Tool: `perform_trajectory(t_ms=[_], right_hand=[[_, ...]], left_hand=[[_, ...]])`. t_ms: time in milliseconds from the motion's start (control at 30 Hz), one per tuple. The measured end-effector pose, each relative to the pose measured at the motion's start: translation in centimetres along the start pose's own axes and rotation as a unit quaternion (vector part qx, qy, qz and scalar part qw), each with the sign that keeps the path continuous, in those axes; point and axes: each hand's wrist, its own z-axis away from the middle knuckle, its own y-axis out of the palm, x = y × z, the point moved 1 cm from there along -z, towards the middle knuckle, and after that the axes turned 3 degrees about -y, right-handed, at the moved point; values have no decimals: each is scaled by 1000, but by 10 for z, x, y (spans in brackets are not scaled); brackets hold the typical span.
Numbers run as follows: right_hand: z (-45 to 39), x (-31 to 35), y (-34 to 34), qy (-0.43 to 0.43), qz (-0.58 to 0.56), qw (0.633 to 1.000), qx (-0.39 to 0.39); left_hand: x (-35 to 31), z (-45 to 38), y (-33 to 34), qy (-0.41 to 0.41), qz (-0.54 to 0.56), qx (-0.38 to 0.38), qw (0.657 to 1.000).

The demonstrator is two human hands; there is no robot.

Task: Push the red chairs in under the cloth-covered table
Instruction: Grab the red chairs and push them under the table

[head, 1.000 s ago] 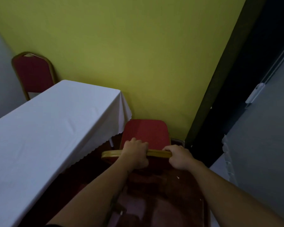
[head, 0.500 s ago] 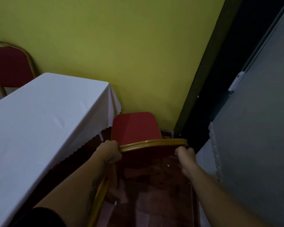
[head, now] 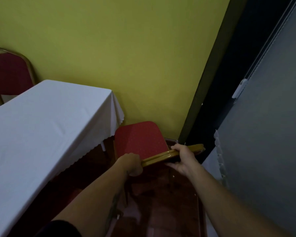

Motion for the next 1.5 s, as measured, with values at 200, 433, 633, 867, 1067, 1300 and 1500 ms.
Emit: perform_trajectory(t_ms=[200,433,633,867,1067,1300,1500], right_hand=[[-10,31,-24,-9,67,998,1],[-33,50,-24,-11,145,989,22],[-59,59,-22,-15,162,986,39],[-87,85,-53,-25,223,972,64],[-100,103,-59,-21,267,959,91],[-110,112,-36,-20,300,946,118],[-120,112,-4,-7,348,926,147]], left_hand=[[-42,11,3,12,-5,15,1000],[-57,12,2,-9,-22,17,1000],[-65,3,-8,-36,-8,24,999],[-111,-4,-11,-3,-6,39,999],[-134,-5,-17,2,1,33,999],[-133,-8,-23,-27,28,52,998],[-117,-15,-25,-47,57,68,995]])
